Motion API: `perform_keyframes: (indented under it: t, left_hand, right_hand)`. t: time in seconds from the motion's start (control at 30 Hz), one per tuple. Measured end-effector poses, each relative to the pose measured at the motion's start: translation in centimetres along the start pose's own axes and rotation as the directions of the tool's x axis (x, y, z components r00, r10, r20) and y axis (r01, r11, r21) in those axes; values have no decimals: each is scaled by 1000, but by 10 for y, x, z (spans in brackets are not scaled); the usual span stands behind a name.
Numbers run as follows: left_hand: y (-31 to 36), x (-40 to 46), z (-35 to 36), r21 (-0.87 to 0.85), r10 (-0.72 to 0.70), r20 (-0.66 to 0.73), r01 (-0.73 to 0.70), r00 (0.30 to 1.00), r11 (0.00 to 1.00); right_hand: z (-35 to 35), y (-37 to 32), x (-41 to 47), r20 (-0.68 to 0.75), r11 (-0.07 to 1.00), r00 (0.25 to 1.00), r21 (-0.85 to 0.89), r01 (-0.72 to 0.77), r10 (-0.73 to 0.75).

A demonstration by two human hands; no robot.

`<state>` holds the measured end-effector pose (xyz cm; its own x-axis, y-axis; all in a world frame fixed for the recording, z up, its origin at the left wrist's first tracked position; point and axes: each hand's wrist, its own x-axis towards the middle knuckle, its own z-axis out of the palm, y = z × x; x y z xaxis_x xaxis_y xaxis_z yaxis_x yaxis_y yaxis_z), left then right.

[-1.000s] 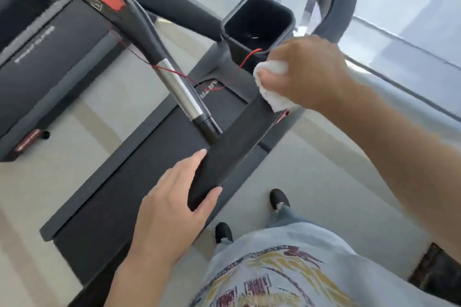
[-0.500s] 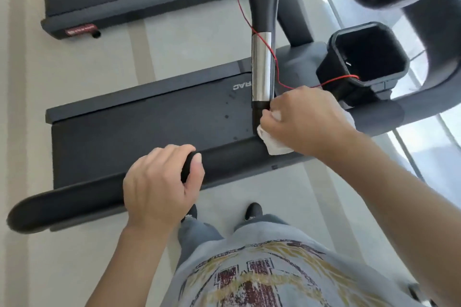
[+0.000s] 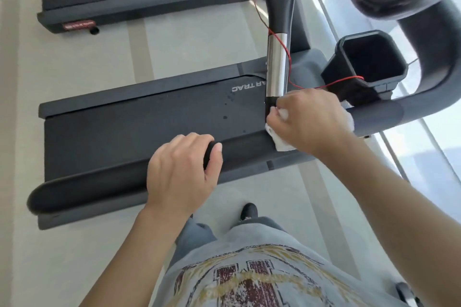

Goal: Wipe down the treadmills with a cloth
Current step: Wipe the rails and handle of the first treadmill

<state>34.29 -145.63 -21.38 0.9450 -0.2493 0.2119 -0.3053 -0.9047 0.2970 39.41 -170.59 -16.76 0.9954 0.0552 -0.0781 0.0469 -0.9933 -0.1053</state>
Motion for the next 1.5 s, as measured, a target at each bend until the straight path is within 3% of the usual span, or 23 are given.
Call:
perform_keyframes:
  t: [0.07,0.23,0.47,0.63,0.8,0.93,1.03,1.23,1.33,1.5]
  left_hand:
    - [-8,-2,-10,-62,42,90,-37,995,997]
    - [-48,-17,-38,-118,61,208,-37,976,992]
    - [-133,-58,-73,-142,51,163,-28,985,989]
    - [-193,-85,-93,-166,-122,109,139,987,976]
    - [-226,-95,-101,-299,-212,120,239,970,924]
    - [-228,-88,-97,-354,-120,140,163,983,921]
    - [-208,-73,-93,-325,22,175,37,984,945]
    - [-167,-33,-84,-151,164,423,-109,891,982]
    - [-149,-22,-75,-138,212,438,-168,874,976]
    - [-113,-11,-61,-130,232,431,-194,872,972]
  right_hand:
    - [3,-24,2,2,997,999,-62,52,-52]
    - [20,-86,1,-71,984,986,83,156,-150]
    - [47,-212,12,-2,954,966,157,257,-260]
    - [55,-298,14,7,933,952,200,299,-307]
    - [72,-361,11,-45,937,948,144,317,-314]
    - [72,-341,3,-224,902,925,241,358,-307]
    - [68,-298,-3,-285,926,923,198,321,-259]
    - [43,-147,-20,-322,999,947,51,5,12]
    - [23,-75,-25,-325,978,922,78,-195,210]
    - [29,-76,-24,-384,961,881,87,-262,276]
